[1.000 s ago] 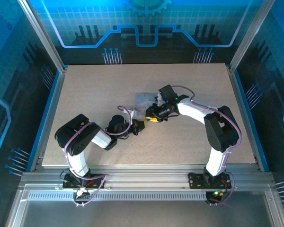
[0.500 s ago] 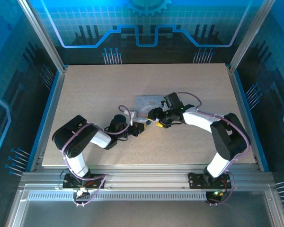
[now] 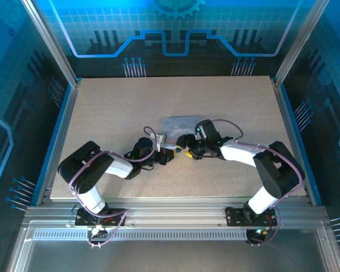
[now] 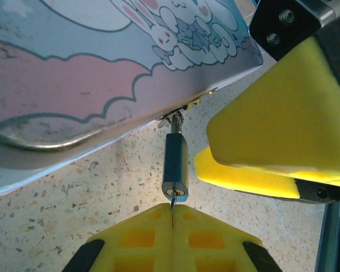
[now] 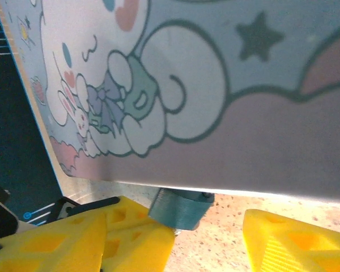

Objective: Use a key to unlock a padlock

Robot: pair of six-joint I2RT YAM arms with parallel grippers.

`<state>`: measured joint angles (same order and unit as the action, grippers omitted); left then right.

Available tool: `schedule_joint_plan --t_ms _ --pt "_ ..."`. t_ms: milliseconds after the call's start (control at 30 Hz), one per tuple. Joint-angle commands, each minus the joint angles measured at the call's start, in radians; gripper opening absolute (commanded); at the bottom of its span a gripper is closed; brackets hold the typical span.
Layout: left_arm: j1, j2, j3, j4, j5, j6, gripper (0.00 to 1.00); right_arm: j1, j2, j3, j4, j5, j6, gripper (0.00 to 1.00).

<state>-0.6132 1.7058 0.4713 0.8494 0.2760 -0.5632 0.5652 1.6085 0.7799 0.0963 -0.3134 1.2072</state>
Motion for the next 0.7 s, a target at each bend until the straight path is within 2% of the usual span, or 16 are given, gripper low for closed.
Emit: schedule_joint_plan --t_ms 0,367,433,567,667 --pt "-0.014 -0.036 0.026 0.002 0.001 -0.020 0.00 0.023 0.017 -0.023 0.057 0.009 0.069 0.63" --pt "-0.017 -0.060 0.032 -0.021 -0.006 -0.051 0.00 0.059 0.056 -0.038 0.128 0.048 0.140 0.55" --pt "-0.017 -0.062 0.032 -0.017 -0.004 -0.062 0.00 0.063 0.057 -0.042 0.125 0.056 0.150 0.55" --pt "-0.017 -0.063 0.032 0.003 -0.005 -0.084 0.00 0.070 0.048 -0.061 0.108 0.080 0.173 0.63" --pt "-0.017 -0.066 0.033 0.008 -0.003 -0.093 0.00 0.071 0.036 -0.081 0.101 0.100 0.185 0.63"
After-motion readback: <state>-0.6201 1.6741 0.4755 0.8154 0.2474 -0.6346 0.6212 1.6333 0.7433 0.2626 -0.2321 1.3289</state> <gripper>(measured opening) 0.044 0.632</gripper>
